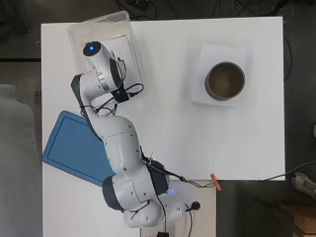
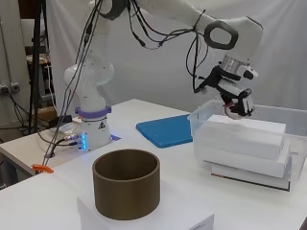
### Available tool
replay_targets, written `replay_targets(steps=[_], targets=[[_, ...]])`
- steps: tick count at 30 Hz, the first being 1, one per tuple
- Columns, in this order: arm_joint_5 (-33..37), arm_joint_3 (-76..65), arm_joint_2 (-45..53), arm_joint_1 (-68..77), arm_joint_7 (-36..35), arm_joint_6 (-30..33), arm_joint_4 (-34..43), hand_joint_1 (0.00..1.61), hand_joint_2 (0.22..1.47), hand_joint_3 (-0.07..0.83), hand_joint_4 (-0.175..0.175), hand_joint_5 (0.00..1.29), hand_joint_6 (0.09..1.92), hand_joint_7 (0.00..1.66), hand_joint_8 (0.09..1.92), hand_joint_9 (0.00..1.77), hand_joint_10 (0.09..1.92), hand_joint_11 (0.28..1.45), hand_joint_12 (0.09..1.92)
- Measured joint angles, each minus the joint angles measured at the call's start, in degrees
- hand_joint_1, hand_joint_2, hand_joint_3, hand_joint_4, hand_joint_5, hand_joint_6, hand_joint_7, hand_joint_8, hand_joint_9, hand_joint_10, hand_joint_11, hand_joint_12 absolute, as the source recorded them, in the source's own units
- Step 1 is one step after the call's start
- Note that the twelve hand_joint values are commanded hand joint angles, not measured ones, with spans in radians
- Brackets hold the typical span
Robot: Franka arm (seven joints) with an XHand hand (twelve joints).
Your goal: Teleoperate dual arm-hand system to remove items from a box
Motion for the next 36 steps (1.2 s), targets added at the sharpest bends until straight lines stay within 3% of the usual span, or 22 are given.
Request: replay_targets(steps=[4,6,8,10,15,19,23,29,33,36], targets=[[0.9,-0.2,-6.5,-0.2,-1.3,1.5,-2.6,1.20,1.17,0.007,0.175,0.94,1.91,0.97,1.92,1.16,1.92,0.95,1.92],[0.6,0.0,-11.0,-0.2,-0.5,2.5,-6.1,1.17,1.17,0.005,0.175,0.94,1.69,0.97,1.92,1.14,1.92,0.97,1.92],[1.1,0.0,-17.4,-0.4,0.2,4.0,-11.6,1.06,1.16,-0.003,0.171,0.92,1.30,0.94,1.92,1.16,1.92,1.01,1.92],[2.8,0.4,-24.3,-0.5,-0.1,4.6,-17.5,1.01,1.16,0.000,0.174,0.90,1.17,0.83,1.92,1.10,1.92,0.96,1.92],[4.4,-1.1,-43.5,-2.2,-2.0,5.9,-33.5,0.97,1.17,0.002,0.175,0.87,1.16,0.78,1.92,1.07,1.92,0.90,1.92],[2.0,-8.8,-50.2,-4.4,-6.9,6.3,-37.3,0.96,1.18,0.001,0.175,0.85,1.18,0.79,1.92,1.09,1.92,0.92,1.92],[-0.3,-16.9,-47.0,-5.8,-13.2,7.1,-34.2,0.95,1.20,0.002,0.175,0.82,1.22,0.79,1.92,1.10,1.92,0.92,1.92],[0.9,-29.1,-30.6,-8.3,-28.6,8.6,-21.5,0.94,1.21,-0.001,0.175,0.80,1.25,0.84,1.85,1.12,1.92,0.85,1.92],[3.0,-32.5,-19.8,-9.5,-28.5,8.9,-15.3,0.96,1.19,-0.002,0.175,0.83,1.21,0.86,1.82,1.12,1.92,0.83,1.90],[-0.3,-40.5,-20.2,-5.2,-26.6,9.1,-14.2,0.96,1.19,0.000,0.175,0.83,1.21,0.86,1.84,1.11,1.92,0.83,1.88]])
